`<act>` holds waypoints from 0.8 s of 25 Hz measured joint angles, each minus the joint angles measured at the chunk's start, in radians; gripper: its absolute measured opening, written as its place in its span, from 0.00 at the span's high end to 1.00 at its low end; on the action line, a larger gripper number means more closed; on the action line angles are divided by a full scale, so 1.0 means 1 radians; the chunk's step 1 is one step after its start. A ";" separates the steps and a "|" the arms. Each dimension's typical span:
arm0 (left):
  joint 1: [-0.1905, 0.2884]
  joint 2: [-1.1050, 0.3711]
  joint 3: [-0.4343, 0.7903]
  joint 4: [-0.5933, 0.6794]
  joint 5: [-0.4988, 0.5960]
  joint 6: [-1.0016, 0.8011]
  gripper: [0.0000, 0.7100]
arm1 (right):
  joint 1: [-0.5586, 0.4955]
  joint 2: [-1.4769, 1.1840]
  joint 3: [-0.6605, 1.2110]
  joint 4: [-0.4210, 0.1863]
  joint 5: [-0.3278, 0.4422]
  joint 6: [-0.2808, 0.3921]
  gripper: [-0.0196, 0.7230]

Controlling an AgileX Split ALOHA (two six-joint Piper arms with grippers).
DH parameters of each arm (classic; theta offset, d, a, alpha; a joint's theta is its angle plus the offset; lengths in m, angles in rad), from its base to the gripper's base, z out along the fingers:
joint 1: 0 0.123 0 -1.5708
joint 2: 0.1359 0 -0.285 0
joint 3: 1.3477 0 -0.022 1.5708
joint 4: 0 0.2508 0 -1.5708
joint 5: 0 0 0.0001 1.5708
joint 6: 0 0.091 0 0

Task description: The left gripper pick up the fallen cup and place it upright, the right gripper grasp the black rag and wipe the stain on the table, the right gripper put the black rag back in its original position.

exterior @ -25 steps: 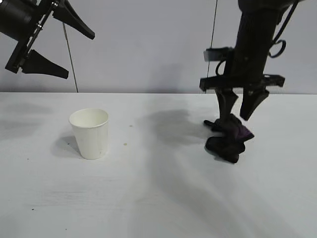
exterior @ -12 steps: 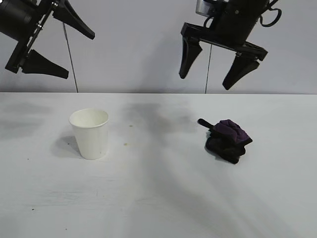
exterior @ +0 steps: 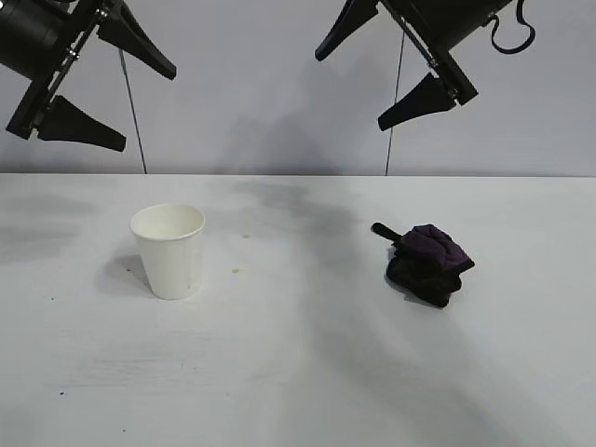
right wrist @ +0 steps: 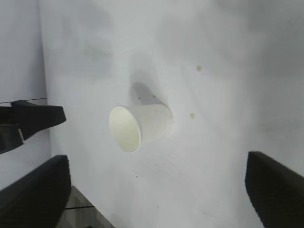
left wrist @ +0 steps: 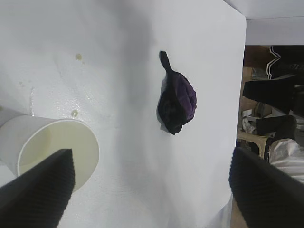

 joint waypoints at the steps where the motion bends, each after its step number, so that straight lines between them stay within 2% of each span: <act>1: 0.000 0.000 0.000 0.000 -0.006 0.000 0.10 | 0.000 0.000 0.000 0.003 0.000 0.000 0.04; 20: 0.000 0.000 0.000 -0.001 0.019 0.000 0.10 | 0.000 0.000 0.000 0.007 0.000 0.000 0.04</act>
